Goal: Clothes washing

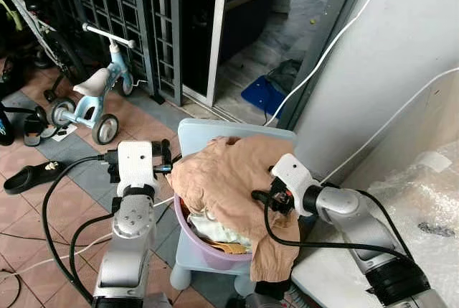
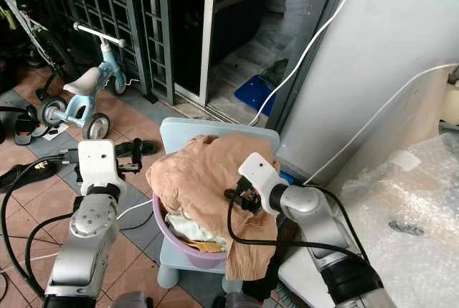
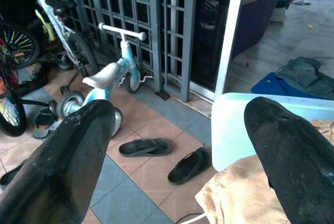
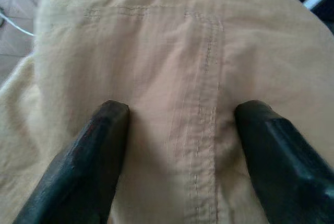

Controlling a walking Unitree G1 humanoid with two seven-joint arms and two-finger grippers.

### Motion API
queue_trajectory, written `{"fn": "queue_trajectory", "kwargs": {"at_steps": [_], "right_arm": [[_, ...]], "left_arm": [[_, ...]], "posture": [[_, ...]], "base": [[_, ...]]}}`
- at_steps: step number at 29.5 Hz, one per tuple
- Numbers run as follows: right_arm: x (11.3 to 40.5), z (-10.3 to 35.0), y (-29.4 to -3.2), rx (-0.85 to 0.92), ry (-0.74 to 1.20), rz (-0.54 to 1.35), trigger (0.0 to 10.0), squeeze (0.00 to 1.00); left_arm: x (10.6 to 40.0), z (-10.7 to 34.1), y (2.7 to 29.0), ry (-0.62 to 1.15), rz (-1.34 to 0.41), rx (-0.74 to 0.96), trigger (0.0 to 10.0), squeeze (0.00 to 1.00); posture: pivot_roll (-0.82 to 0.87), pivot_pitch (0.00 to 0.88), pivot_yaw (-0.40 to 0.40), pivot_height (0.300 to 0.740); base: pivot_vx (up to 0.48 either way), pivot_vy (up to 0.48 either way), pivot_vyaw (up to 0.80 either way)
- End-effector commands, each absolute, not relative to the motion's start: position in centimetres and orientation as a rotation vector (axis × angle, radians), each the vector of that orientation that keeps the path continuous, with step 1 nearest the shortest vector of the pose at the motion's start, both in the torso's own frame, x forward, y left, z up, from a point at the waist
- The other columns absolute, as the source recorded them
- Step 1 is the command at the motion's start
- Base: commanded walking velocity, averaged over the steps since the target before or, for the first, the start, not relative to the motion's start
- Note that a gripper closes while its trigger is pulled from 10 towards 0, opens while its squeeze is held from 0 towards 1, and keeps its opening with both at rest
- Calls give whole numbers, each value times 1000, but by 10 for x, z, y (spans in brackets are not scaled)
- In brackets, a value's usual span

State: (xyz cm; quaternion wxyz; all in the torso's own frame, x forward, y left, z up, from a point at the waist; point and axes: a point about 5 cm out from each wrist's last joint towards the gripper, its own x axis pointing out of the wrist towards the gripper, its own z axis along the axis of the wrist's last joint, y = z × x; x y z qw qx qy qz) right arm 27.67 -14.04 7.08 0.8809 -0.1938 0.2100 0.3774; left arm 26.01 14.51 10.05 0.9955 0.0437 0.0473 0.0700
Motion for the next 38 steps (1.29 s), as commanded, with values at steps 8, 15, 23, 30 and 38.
{"fn": "queue_trajectory", "kwargs": {"at_steps": [8, 15, 23, 30, 38], "right_arm": [[285, 76, -151, -411, 425, 720, 0, 0], [285, 74, -151, -407, 427, 717, 0, 0], [287, 75, -152, -410, 420, 706, 0, 0], [292, 81, -150, -398, 377, 692, 0, 0], [295, 92, -147, -323, 302, 671, 0, 0]], "left_arm": [[261, 104, 143, 82, 137, 81, 10000, 0], [262, 104, 144, 84, 143, 78, 10000, 0], [262, 104, 144, 84, 146, 77, 10000, 0], [262, 104, 144, 84, 152, 75, 10000, 0], [262, 104, 144, 83, 155, 75, 10000, 0]], "posture": [[3, 0, -115, 740], [3, 0, -116, 740], [3, 0, -119, 740], [3, 0, -120, 740], [5, 0, -122, 740]], "base": [[0, 0, 0], [0, 0, 0], [0, 0, 0], [0, 0, 0], [0, 0, 0]]}}
